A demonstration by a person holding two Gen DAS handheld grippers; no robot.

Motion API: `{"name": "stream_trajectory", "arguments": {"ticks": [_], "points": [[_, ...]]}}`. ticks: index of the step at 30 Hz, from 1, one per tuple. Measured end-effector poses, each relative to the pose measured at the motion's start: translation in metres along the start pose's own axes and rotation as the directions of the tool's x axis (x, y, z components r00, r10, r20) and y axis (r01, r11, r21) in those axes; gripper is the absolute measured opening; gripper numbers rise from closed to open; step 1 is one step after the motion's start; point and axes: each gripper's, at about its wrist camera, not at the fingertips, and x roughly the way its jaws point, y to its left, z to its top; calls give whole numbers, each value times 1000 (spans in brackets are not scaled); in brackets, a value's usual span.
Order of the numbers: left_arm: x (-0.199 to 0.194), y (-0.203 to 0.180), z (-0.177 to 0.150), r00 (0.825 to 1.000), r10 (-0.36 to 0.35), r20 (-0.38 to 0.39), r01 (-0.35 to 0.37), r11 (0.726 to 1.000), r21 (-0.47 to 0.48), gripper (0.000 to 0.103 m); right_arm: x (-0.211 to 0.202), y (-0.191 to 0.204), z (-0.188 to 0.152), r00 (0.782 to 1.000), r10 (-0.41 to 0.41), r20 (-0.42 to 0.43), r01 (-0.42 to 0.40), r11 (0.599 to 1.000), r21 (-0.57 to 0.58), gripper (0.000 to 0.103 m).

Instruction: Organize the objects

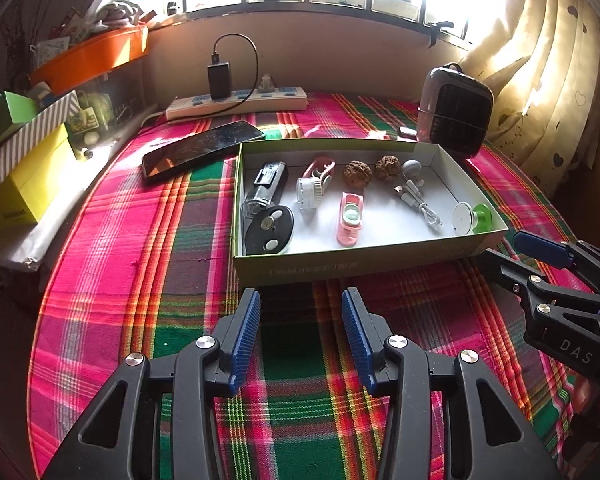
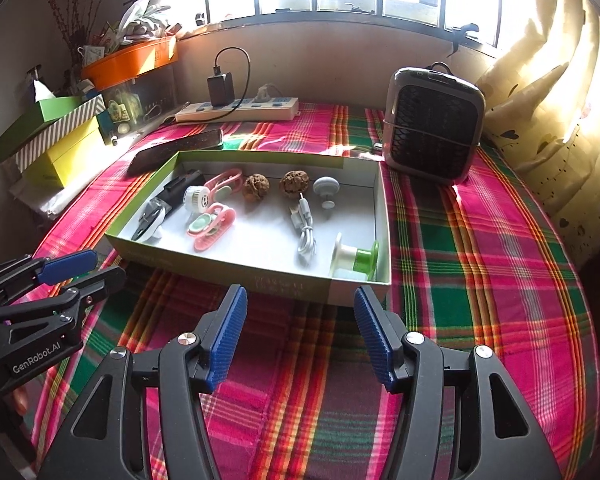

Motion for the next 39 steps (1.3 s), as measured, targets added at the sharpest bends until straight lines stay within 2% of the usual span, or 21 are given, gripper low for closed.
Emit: {"name": "stream_trajectory", "arguments": {"ticks": [8,22,30,39], "points": [[6,-6,-24,999,15,-53,-14,1000,15,41,3,-4,-20,999,-12,-40,13,1000,17,62],[9,-3,-33,997,52,-57,-52,999,-6,41,9,-13,-39,994,-47,-96,49,999,13,63],[11,-5,-33,997,62,-47,-63,998,-8,42,11,-16,-39,993,-55,-109,58,998,28,74],[11,-6,-32,997,61,-47,-62,998,-13,44,12,-16,-40,992,-52,-116,55,998,25,79]]}}
